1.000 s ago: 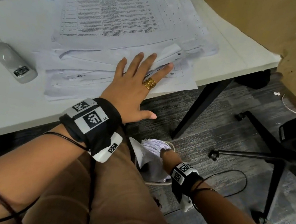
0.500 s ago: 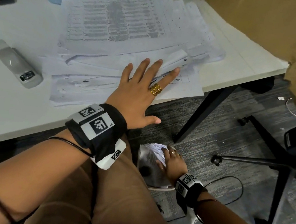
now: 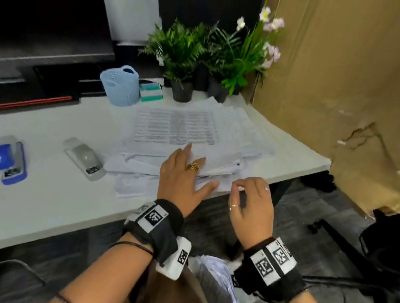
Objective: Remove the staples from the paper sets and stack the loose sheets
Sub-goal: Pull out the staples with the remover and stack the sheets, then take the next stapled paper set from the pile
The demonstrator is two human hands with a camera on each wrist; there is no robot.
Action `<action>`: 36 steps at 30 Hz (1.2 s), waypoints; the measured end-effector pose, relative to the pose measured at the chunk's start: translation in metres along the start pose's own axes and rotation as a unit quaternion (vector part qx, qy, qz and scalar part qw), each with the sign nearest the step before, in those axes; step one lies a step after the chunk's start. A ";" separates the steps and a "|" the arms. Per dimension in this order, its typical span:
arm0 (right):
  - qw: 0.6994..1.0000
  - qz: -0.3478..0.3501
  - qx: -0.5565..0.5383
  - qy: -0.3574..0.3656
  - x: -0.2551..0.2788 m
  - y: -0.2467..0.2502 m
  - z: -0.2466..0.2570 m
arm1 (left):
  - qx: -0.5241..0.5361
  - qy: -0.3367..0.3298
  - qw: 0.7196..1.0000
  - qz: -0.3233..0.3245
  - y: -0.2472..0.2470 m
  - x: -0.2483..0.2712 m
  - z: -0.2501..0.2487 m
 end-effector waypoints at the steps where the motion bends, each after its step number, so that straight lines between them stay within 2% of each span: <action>1: 1.000 -0.006 0.001 -0.014 -0.006 -0.001 0.003 | -0.039 -0.006 0.998 0.043 0.001 0.000 0.001; 3: 0.998 -0.011 0.009 -0.053 -0.014 -0.006 0.009 | -0.100 -0.029 0.992 0.073 0.006 0.001 0.003; 7: 0.989 -0.041 0.008 -0.139 -0.027 -0.007 0.019 | -0.160 -0.055 0.982 0.083 0.018 0.004 0.006; 10: 0.985 -0.068 0.011 -0.161 -0.052 -0.005 0.020 | -0.123 -0.065 0.983 0.117 0.021 0.006 0.010; 11: 0.985 -0.058 0.016 -0.164 -0.064 -0.006 0.018 | -0.094 -0.061 0.987 0.116 0.022 0.003 0.012; 13: 0.982 0.027 0.041 -0.183 -0.088 -0.015 0.007 | -0.060 -0.052 0.993 0.085 0.026 -0.004 0.020; 15: 0.961 0.145 0.088 -0.217 -0.101 -0.028 -0.003 | -0.059 -0.029 0.997 0.048 0.026 -0.008 0.028; 16: 0.949 0.181 0.112 -0.231 -0.103 -0.033 -0.005 | -0.059 -0.008 0.997 0.041 0.025 -0.008 0.031; 18: 0.933 0.202 0.154 -0.255 -0.104 -0.041 -0.006 | -0.059 0.035 0.996 0.049 0.021 -0.005 0.037; 21: 0.917 0.186 0.205 -0.286 -0.107 -0.043 -0.001 | -0.054 0.061 0.994 0.067 0.010 0.001 0.045; 24: 0.915 0.156 0.229 -0.293 -0.110 -0.038 0.001 | -0.048 0.061 0.995 0.059 0.006 0.003 0.050; 29: 0.914 0.140 0.154 -0.349 -0.111 -0.029 0.000 | -0.043 0.062 0.996 0.051 0.006 0.004 0.051; 31: 0.921 0.131 0.140 -0.339 -0.113 -0.026 0.004 | -0.029 0.076 0.996 0.046 0.006 0.005 0.052; 36: 0.922 0.116 0.193 -0.315 -0.113 -0.019 0.020 | -0.020 0.091 0.995 0.042 0.007 0.006 0.054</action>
Point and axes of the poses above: each hand's wrist, its own x-axis away from the middle knuckle, its own y-axis out of the back of the hand, z = x × y, the point moved 2 cm from there along -x, towards the middle knuckle
